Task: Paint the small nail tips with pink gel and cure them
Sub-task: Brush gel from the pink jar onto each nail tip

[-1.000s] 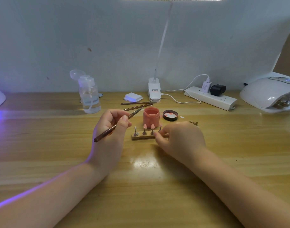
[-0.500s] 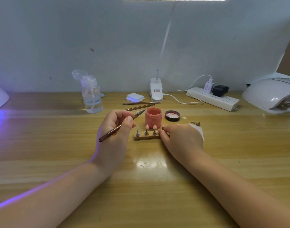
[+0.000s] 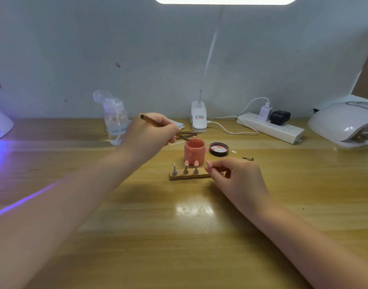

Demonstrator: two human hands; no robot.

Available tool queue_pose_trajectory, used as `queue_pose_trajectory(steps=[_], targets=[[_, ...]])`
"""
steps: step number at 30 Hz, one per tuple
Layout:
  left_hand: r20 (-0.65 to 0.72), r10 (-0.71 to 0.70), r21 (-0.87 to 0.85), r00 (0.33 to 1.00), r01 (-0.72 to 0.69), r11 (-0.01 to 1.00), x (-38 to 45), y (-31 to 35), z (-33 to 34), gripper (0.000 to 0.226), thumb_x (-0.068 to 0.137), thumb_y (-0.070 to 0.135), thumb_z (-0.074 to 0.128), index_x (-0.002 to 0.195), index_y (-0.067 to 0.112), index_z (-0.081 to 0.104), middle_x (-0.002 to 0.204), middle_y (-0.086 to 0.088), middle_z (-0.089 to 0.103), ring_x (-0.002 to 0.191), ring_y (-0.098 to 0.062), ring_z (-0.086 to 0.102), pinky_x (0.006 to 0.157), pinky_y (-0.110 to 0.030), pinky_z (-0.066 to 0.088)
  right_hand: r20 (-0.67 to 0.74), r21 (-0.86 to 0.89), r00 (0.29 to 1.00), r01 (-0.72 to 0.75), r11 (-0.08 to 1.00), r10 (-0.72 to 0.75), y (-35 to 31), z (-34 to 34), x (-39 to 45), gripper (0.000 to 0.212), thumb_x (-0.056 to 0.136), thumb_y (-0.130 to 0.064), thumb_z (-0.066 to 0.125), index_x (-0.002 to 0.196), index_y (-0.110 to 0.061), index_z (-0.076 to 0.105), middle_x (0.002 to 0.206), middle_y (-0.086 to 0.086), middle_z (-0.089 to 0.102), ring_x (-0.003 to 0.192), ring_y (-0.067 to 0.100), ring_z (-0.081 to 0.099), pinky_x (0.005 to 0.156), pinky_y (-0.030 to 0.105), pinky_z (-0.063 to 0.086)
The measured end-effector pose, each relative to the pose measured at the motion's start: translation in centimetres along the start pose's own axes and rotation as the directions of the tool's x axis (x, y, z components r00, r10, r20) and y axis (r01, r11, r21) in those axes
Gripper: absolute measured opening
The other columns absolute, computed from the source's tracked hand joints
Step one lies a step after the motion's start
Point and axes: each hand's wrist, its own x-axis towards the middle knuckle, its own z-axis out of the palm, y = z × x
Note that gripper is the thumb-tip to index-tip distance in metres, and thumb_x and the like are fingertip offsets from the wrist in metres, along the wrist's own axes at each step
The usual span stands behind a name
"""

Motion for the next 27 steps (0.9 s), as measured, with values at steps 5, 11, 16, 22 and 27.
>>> queue_pose_trajectory(steps=[5,11,16,22,27], targets=[[0.104,-0.094,0.136,0.990,0.079,0.988,2.9,1.6,1.3,0.014,0.076,0.019,0.064,0.068,0.010,0.072,0.061,-0.001,0.065,0.061,-0.016,0.053,0.060,-0.031,0.043,0.073,-0.041,0.995,-0.061,0.997,0.064,0.6,0.1,0.3,0.010,0.086,-0.027,0.070,0.089,-0.021,0.077,0.081,-0.008,0.073,0.071,0.007,0.059,0.068,0.023,0.043],[0.206,-0.167,0.251,0.964,0.112,0.961,4.0,2.2,3.7,0.015,0.080,0.015,0.061,0.066,0.009,0.062,0.064,-0.001,0.060,0.063,-0.014,0.052,0.060,-0.027,0.041,0.110,-0.173,0.990,-0.071,0.982,0.091,1.0,0.3,0.3,0.015,0.089,-0.038,0.063,0.089,-0.028,0.074,0.086,-0.010,0.073,0.080,0.014,0.061,0.072,0.031,0.048],[0.232,-0.202,0.282,0.951,0.133,0.950,4.3,2.4,4.2,0.019,0.082,0.011,0.059,0.064,0.016,0.056,0.064,0.003,0.056,0.052,-0.010,0.046,0.038,-0.015,0.032,0.092,-0.213,0.994,-0.045,0.976,0.065,1.0,0.3,0.2,0.020,0.091,-0.041,0.059,0.091,-0.027,0.074,0.085,-0.009,0.073,0.077,0.015,0.061,0.068,0.031,0.047],[0.123,-0.324,0.006,0.938,0.326,0.945,4.9,2.3,2.5,0.009,0.082,0.012,0.059,0.081,0.007,0.066,0.053,0.001,0.062,0.041,-0.005,0.048,0.042,-0.016,0.033,0.068,-0.201,0.996,-0.037,0.979,0.052,0.9,0.2,0.1,0.022,0.092,-0.041,0.058,0.091,-0.026,0.073,0.084,-0.008,0.073,0.073,0.014,0.059,0.067,0.033,0.048],[0.188,-0.525,-0.219,0.830,0.557,0.801,4.5,0.6,0.6,0.011,0.085,0.010,0.054,0.076,0.009,0.060,0.044,0.005,0.056,0.040,-0.004,0.039,0.041,-0.014,0.033,0.059,-0.120,0.995,-0.079,0.990,0.086,0.9,0.2,0.3,0.016,0.090,-0.037,0.063,0.090,-0.026,0.075,0.081,-0.009,0.072,0.078,0.013,0.063,0.071,0.034,0.049]])
